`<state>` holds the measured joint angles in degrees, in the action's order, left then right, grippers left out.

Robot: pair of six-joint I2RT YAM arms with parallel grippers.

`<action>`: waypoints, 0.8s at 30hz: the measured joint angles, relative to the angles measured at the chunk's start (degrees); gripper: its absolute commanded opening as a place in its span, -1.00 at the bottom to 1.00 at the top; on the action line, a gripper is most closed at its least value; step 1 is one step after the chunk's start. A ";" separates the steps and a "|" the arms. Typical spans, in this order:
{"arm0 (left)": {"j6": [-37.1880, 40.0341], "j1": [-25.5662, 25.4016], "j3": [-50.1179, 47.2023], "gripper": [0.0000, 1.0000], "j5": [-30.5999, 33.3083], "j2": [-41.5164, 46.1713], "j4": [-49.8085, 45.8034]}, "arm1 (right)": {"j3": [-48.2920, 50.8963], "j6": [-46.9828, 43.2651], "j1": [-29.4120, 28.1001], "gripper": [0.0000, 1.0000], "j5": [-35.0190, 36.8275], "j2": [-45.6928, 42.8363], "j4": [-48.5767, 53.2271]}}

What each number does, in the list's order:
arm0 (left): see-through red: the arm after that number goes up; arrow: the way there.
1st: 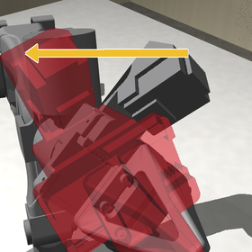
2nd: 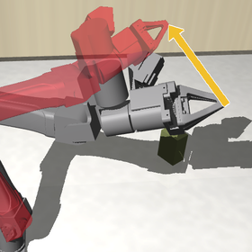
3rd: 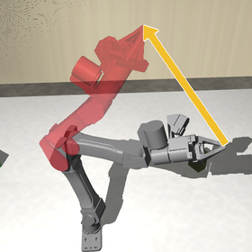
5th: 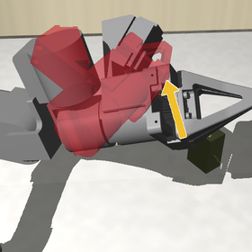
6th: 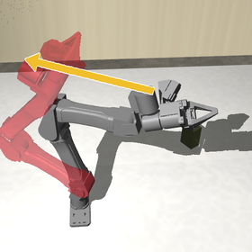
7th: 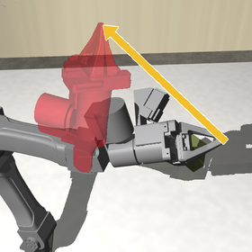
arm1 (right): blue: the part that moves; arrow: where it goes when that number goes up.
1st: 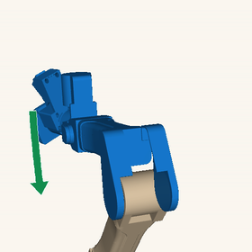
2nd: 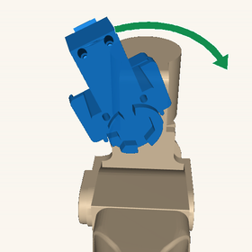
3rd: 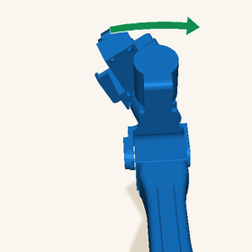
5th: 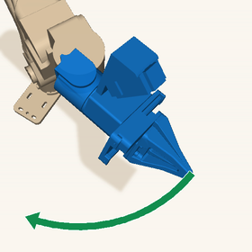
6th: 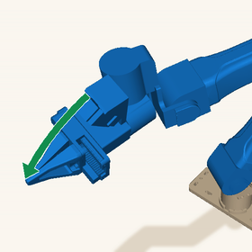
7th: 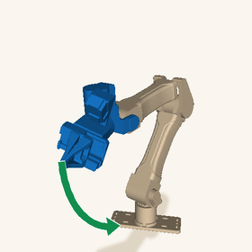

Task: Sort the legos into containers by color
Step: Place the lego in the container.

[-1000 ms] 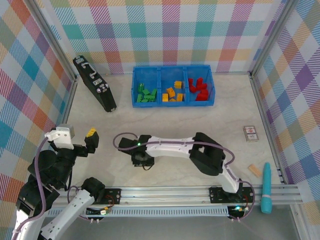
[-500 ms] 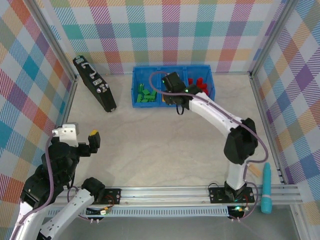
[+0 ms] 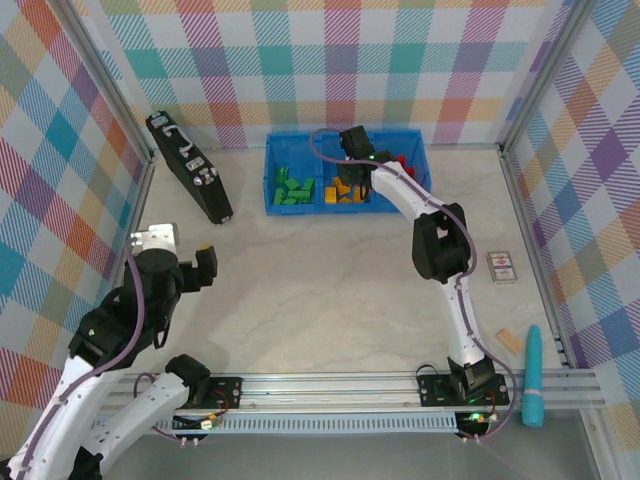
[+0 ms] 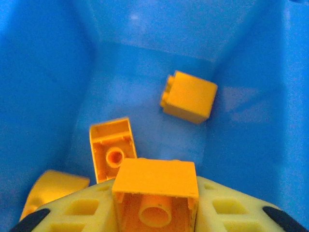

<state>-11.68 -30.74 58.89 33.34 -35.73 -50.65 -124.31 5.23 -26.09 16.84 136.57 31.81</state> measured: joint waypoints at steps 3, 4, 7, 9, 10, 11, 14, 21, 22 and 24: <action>-2.10 -0.04 -0.61 1.00 3.87 -2.67 2.67 | -2.47 -0.33 0.81 -0.01 -1.42 1.77 -0.42; -2.43 -0.04 -1.27 1.00 5.57 -3.65 4.31 | -2.75 -0.35 0.85 0.04 -1.88 1.92 -0.76; -2.01 0.15 -3.85 1.00 11.21 -6.62 10.27 | -2.99 -0.74 0.90 0.24 -4.11 1.92 -1.57; -0.85 1.16 -5.27 1.00 13.70 -9.01 14.25 | -2.99 -1.14 0.90 0.28 -5.62 1.92 -2.14; -0.28 1.95 -5.53 1.00 14.34 -10.45 16.20 | -2.99 -1.33 0.90 0.30 -6.16 1.92 -2.34; 0.24 2.84 -5.55 1.00 14.62 -11.69 17.79 | -2.93 -1.49 0.90 0.31 -6.71 1.90 -2.51; 2.21 7.21 -6.19 1.00 14.51 -16.35 25.00 | -1.25 -2.10 0.90 0.44 -7.98 0.66 -3.37; 3.89 22.40 -12.52 1.00 5.07 -29.16 44.22 | 9.86 -7.50 1.05 0.97 -11.54 -12.55 -5.22; 4.02 24.02 -14.51 1.00 3.30 -31.32 47.43 | 11.39 -7.89 1.20 0.98 -12.07 -15.39 -5.46; 3.96 26.62 -17.90 1.00 -0.28 -35.36 51.87 | 13.77 -9.07 1.33 0.97 -12.66 -20.65 -6.14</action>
<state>-7.73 -4.12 40.99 33.06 -71.09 1.21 -110.54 -3.84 -24.75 4.19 115.92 25.67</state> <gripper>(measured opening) 0.999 0.988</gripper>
